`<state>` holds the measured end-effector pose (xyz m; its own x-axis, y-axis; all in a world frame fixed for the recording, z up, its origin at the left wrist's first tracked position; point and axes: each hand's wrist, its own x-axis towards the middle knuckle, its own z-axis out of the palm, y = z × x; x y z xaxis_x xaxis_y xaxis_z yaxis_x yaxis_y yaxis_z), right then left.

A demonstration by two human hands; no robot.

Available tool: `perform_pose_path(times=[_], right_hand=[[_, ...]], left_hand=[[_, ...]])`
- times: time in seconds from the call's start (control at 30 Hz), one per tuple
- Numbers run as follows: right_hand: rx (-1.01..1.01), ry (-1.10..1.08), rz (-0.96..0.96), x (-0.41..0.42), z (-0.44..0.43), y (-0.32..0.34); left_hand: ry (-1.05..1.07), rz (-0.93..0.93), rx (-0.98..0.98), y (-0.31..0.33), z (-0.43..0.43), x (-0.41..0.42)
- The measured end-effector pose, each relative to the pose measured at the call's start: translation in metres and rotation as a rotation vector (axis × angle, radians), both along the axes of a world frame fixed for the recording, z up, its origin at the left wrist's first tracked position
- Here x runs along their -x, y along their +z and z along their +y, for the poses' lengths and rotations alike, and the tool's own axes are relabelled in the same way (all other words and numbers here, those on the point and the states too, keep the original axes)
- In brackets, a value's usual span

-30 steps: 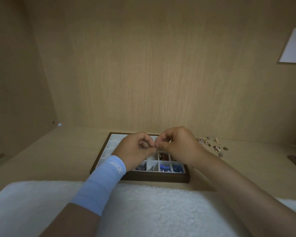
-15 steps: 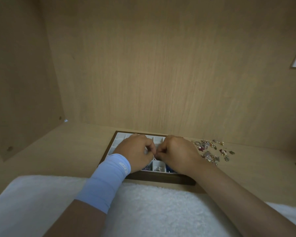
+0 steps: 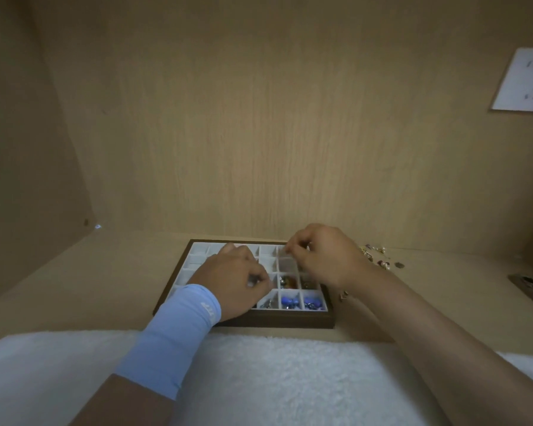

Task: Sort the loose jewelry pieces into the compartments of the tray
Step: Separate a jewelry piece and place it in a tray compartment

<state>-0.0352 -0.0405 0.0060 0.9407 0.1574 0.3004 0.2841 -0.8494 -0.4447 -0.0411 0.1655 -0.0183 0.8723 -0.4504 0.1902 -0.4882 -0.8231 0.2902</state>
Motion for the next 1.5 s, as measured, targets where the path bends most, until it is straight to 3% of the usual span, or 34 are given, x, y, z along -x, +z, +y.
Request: perform_pose_path(times=[0.13,0.27,0.63,0.8,0.93,1.0,1.2,1.27,1.4,1.5], right_hand=[[0.241,-0.215,0.049,-0.008,-0.036,0.0],[0.419,-0.244,0.106,-0.009,-0.048,-0.01],[0.562,-0.244,0.071,-0.014,-0.045,-0.017],[0.365,-0.226,-0.075,-0.008,-0.036,-0.008],[0.03,-0.032,-0.127,0.006,-0.005,0.003],[-0.04,0.057,-0.143,0.013,0.011,0.004],[-0.135,0.198,-0.233,0.017,0.042,-0.007],[-0.227,0.195,-0.152,0.011,0.046,-0.009],[-0.414,0.154,0.225,-0.009,0.051,-0.001],[-0.404,0.152,0.271,-0.014,0.055,-0.002]], left_hand=[[0.008,-0.019,0.022,-0.001,-0.001,0.0],[0.014,-0.077,0.132,0.001,-0.003,0.002],[0.009,-0.055,0.213,0.005,-0.001,0.003],[0.038,0.017,0.441,0.007,0.011,-0.004],[0.02,0.133,0.658,0.012,0.017,-0.009],[-0.004,0.231,0.78,0.016,0.018,-0.008],[0.044,0.311,0.804,0.022,0.024,-0.006],[0.102,0.312,0.827,0.022,0.026,-0.006],[0.2,0.297,0.84,0.016,0.028,-0.01],[0.23,0.288,0.806,0.013,0.029,-0.011]])
